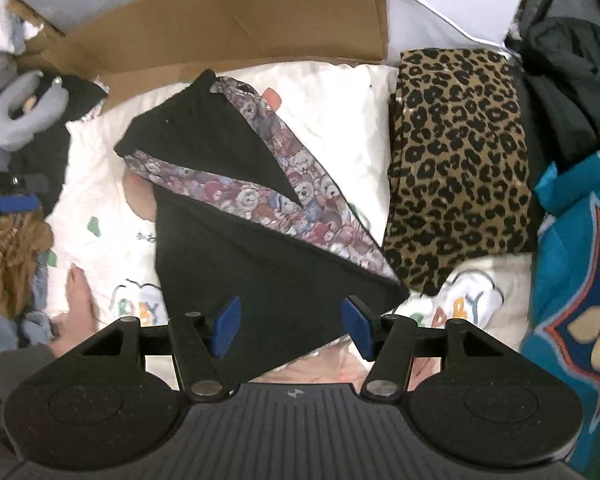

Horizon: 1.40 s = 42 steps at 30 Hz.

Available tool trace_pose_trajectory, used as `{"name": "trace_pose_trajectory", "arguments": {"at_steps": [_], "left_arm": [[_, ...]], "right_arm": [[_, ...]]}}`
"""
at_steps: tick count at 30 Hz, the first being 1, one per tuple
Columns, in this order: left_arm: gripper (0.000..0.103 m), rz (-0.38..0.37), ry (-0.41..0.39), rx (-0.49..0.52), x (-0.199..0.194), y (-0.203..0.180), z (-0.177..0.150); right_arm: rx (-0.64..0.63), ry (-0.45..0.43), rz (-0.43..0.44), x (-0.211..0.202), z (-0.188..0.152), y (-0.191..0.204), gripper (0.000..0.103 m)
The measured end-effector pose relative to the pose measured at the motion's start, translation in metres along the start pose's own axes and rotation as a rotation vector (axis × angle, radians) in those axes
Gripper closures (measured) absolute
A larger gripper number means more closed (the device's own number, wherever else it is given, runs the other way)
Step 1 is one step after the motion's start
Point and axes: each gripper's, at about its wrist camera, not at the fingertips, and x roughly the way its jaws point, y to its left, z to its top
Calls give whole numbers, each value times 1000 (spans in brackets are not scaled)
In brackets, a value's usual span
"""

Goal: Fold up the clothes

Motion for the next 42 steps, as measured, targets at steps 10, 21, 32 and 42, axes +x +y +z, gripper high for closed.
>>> {"name": "trace_pose_trajectory", "arguments": {"at_steps": [10, 21, 32, 42], "left_arm": [[35, 14, -24, -8, 62, 38, 47], [35, -14, -137, 15, 136, 77, 64], [37, -61, -223, -39, 177, 97, 55], [75, -127, -204, -84, 178, 95, 61]], "right_arm": [[-150, -90, 33, 56, 22, 5, 40], [-302, -290, 49, 134, 7, 11, 40], [-438, -419, -7, 184, -30, -6, 41], [-475, -459, -26, 213, -52, -16, 42]]}}
